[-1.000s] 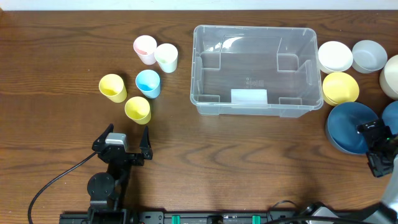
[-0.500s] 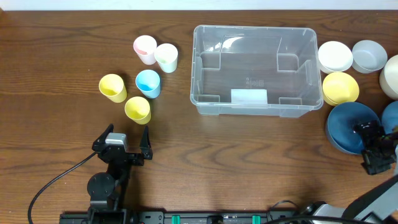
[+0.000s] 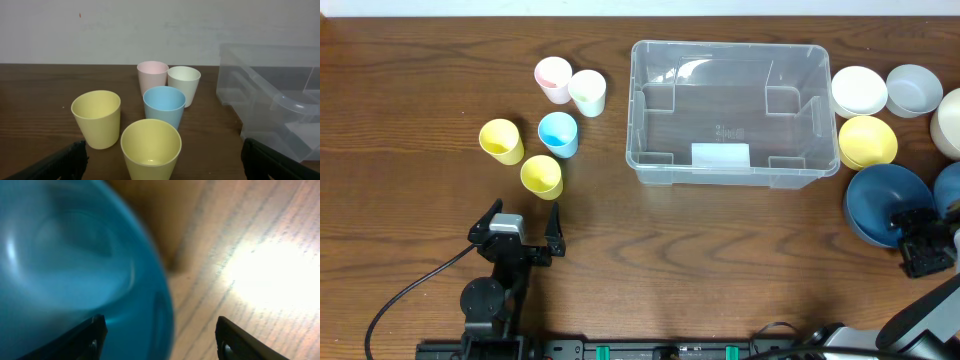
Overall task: Pack container
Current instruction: 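Grasp the rim of the large blue bowl with the right gripper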
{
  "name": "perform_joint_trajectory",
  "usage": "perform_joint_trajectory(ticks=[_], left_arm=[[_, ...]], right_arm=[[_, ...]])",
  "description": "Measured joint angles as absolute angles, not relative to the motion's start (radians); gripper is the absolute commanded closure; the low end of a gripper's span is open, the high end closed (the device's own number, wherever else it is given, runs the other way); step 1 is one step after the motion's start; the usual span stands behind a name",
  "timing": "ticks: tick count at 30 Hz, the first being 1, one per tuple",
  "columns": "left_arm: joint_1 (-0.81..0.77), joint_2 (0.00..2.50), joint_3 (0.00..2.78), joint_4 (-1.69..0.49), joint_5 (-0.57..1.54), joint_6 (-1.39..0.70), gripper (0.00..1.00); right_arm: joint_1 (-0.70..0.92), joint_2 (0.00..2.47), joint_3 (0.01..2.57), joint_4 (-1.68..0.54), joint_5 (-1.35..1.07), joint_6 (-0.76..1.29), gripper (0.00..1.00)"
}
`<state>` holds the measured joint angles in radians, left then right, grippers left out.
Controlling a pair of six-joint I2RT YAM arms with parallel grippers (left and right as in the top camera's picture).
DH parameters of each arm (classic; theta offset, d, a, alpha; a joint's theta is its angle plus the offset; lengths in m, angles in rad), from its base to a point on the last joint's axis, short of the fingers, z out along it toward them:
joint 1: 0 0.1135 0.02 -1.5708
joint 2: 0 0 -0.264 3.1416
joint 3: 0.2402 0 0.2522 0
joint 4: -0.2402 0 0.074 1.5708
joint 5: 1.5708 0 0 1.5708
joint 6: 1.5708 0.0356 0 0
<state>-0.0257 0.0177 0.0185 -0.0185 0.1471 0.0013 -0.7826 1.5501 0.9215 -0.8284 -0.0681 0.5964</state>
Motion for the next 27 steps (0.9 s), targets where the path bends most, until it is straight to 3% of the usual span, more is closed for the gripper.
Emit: perform_joint_trajectory(ticks=[5,11,17,19,24,27], left_arm=[[-0.026,0.018,0.019,-0.019,0.147,0.001,0.02],[-0.026,0.018,0.019,-0.018,0.147,0.001,0.02],[-0.026,0.018,0.019,-0.019,0.147,0.001,0.02],[-0.026,0.018,0.019,-0.019,0.147,0.001,0.02],[-0.026,0.018,0.019,-0.019,0.147,0.001,0.02],[-0.026,0.018,0.019,-0.019,0.147,0.001,0.02]], right_arm=[[-0.783,1.551,0.873,-0.809,-0.040,0.600,0.30],[-0.782,1.551,0.855,-0.791,-0.022,0.607,0.51],[-0.783,1.550,0.855,-0.793,-0.018,0.617,0.56],[-0.783,1.551,0.855,-0.799,-0.019,0.617,0.63],[-0.783,1.550,0.855,-0.826,-0.022,0.618,0.99],[-0.785,1.539,0.882,-0.859,-0.046,0.622,0.99]])
